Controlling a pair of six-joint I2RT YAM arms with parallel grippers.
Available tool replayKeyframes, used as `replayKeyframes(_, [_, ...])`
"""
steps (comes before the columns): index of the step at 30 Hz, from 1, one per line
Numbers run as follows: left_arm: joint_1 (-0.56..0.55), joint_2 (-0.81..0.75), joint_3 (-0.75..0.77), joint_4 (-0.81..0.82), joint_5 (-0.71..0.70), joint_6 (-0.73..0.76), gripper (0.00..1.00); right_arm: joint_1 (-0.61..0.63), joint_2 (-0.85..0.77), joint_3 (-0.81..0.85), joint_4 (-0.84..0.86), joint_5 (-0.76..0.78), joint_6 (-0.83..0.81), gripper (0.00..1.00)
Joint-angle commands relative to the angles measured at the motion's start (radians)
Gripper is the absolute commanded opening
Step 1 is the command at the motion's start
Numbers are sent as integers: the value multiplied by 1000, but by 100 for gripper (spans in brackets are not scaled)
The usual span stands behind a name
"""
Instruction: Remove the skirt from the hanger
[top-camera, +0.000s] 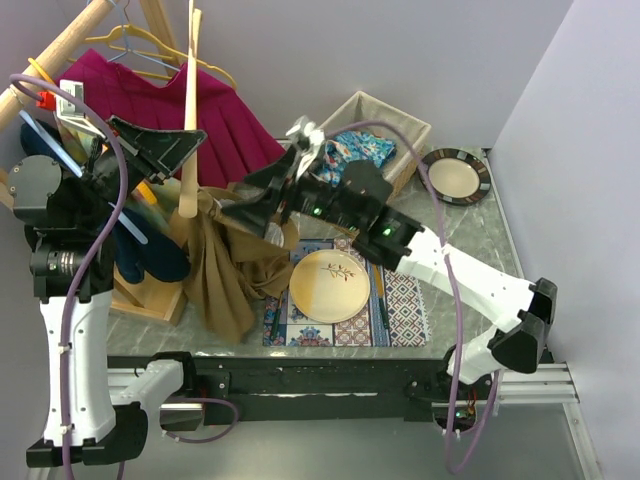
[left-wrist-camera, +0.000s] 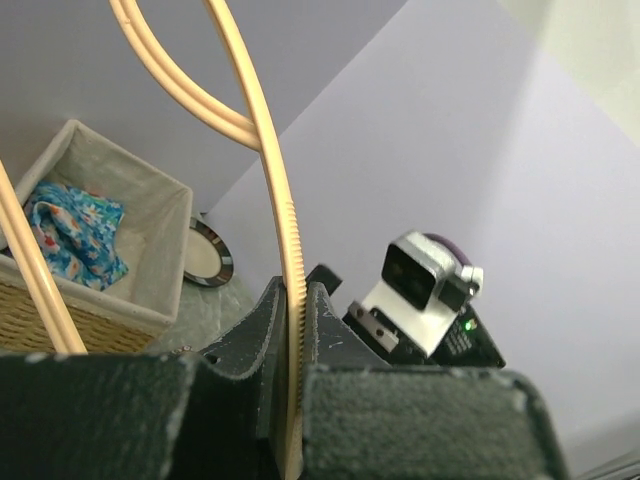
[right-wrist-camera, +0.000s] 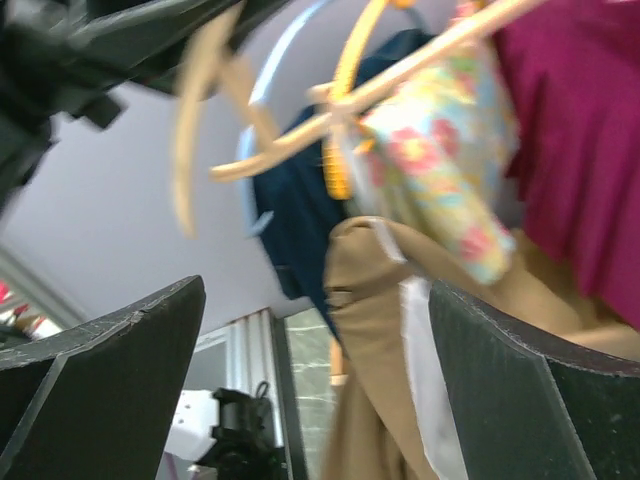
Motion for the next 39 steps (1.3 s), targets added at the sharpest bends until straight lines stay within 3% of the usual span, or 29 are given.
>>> replayKeyframes(1, [-3,-36,4,174,35,-35,1,50,76,-20,133,60,-60,100])
replayKeyframes(8, [-3,-51,-25,207,187,-61,1,58,146,-72,264,66,-95,100])
replayKeyframes(12, [-2,-77,-36,191,206,-45,1,85,181,-153,382,118,-95,100])
replayKeyframes(16, [-2,-89,-48,189,209,-42,1,92,219,-141,387,157,-102,96])
replayKeyframes(17, [-3,-92,-52,188,207,-39,1,92,224,-135,382,149,-105,91])
replayKeyframes(19, [-2,-91,-57,175,218,-33,1,93,225,-123,388,122,-114,64])
replayKeyframes(20, [-2,-89,-65,177,221,-33,1,93,222,-123,396,123,-112,48])
replayKeyframes(21, [-2,-92,-72,169,220,-33,1,92,212,-128,413,131,-112,24])
replayKeyframes(24, [-3,-115,-117,146,203,-6,1,92,180,-111,385,151,-137,0])
replayKeyframes(32, [-3,-119,-140,74,175,77,1,92,71,-126,371,86,-172,0])
replayKeyframes(39, [-3,-112,-149,46,168,109,1,90,34,-109,332,137,-203,0])
